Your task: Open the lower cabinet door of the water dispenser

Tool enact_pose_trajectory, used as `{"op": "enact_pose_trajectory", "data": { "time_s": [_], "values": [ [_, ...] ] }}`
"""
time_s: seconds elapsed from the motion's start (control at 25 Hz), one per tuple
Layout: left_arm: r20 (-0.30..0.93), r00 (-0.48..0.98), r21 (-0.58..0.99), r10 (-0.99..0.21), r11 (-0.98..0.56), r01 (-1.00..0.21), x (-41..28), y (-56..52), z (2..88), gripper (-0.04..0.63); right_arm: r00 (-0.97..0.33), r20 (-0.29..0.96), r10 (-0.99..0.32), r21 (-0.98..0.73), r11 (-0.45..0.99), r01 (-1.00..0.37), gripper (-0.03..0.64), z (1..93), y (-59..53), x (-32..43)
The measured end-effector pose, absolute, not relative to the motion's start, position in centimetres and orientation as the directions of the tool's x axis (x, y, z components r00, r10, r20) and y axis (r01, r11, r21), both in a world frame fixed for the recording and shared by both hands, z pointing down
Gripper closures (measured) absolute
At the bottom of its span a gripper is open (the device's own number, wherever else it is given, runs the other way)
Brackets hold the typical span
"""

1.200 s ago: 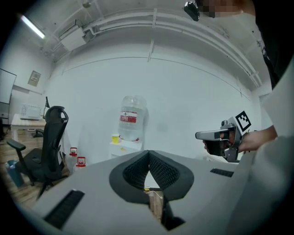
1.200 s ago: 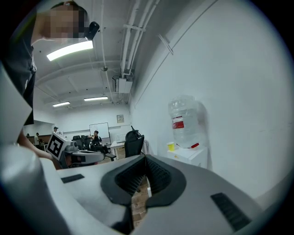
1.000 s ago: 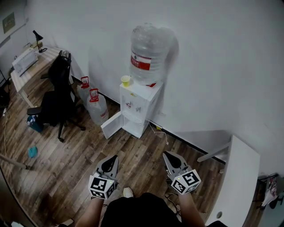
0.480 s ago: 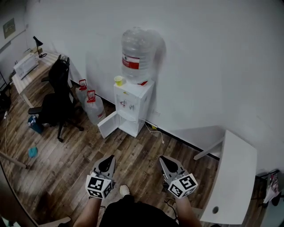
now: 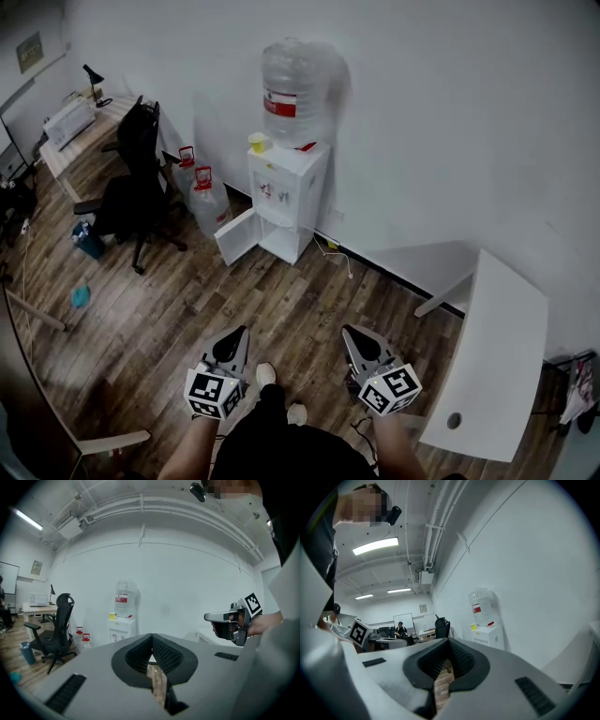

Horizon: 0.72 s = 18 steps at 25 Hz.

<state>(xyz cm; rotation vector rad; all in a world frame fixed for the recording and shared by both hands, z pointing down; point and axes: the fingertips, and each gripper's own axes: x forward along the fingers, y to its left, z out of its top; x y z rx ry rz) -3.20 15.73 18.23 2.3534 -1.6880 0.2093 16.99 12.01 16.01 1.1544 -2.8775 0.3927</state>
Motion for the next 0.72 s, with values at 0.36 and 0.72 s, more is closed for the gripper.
{"op": "enact_pose_trajectory", "data": {
  "time_s": [0.36,0.72],
  "values": [
    [0.239,0.305,0.097,-0.922,-0.289,-0.952,-2.1,20.2,17.7,0.581,-0.736,0.091,-0.671,-0.207,0.710,-0.673,0.595,15.5,15.5,18.1],
    [0.209,0.315,0.093,-0.926,-0.302,-0.949,-3.1,19.7,16.4,0.581,-0.727,0.078,-0.682,-0.183,0.707,-0.683,0.595,14.4,15.5,17.2]
  ]
}}
